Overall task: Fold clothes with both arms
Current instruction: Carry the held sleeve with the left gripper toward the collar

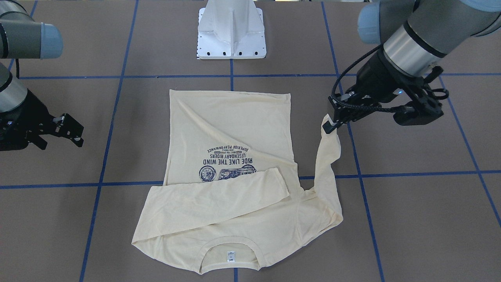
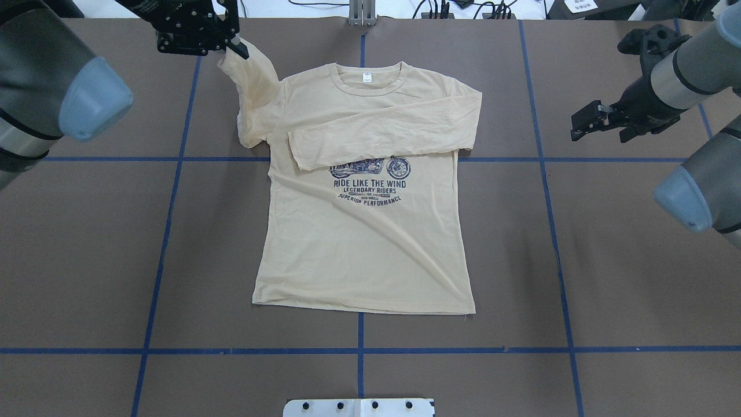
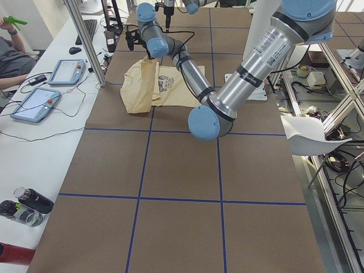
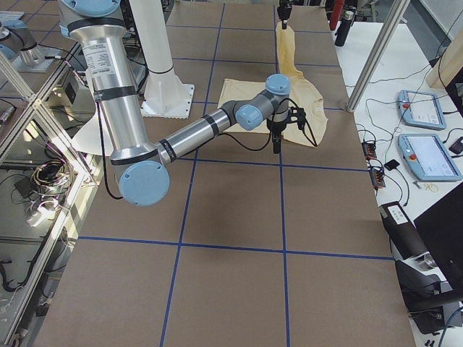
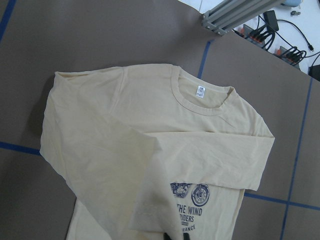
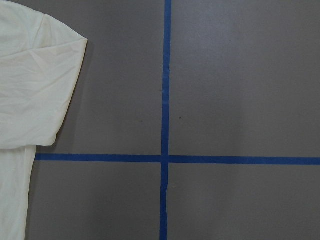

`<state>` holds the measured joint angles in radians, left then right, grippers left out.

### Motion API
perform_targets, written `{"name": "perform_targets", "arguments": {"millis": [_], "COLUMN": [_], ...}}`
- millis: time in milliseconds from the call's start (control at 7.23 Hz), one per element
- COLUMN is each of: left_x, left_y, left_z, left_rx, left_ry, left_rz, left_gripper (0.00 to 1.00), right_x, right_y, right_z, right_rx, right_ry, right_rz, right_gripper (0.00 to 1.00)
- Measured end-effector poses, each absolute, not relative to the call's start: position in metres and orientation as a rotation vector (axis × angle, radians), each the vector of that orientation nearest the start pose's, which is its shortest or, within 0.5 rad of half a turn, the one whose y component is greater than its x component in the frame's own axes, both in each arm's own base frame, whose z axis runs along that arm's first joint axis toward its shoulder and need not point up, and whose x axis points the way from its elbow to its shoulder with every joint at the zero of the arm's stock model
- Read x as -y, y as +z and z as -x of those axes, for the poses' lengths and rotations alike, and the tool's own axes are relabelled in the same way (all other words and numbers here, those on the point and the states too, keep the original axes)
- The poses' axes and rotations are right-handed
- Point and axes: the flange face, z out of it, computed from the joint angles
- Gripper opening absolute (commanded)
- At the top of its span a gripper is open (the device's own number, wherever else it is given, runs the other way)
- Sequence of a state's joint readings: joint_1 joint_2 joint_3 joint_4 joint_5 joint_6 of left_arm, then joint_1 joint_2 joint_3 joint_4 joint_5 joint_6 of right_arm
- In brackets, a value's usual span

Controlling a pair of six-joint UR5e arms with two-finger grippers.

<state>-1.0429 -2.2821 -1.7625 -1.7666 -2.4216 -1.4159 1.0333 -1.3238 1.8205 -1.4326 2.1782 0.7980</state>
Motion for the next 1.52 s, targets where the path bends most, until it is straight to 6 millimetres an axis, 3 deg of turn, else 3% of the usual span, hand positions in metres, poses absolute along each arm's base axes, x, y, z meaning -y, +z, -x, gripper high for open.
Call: {"name": "perform_targets", "arguments": {"millis": [277, 553, 968, 1244, 1521], "left_x": [0.557, 0.550, 0.555, 0.568, 0.575], "left_y": [0.086, 0.067, 0.062, 0.067, 0.058], "left_z": [-0.277, -0.292, -0.322, -0.354, -0.387], "left_rx": [-1.309, -1.325, -1.338, -1.359, -1.368], "left_ry": [-0.294, -0.298, -0.324, -0.371, -0.398], "left_rz": [0.098, 0.131, 0.177, 0.180, 0.188], "left_gripper": [0.00, 0.00, 0.00, 0.00, 0.00], "right_x": [0.537, 0.539, 0.540, 0.542, 0.543], "right_y": [0.399, 0.405, 0.409, 0.411, 0.412], "right_z": [0.231, 0.232, 0.232, 0.232, 0.232], "right_rx": [0.836, 0.831, 0.826, 0.823, 0.822], "right_ry": [0.054, 0.057, 0.060, 0.063, 0.064], "right_rz": [-0.114, -0.104, -0.099, -0.097, -0.096], "right_gripper": [1.00, 1.00, 1.00, 1.00, 1.00]}}
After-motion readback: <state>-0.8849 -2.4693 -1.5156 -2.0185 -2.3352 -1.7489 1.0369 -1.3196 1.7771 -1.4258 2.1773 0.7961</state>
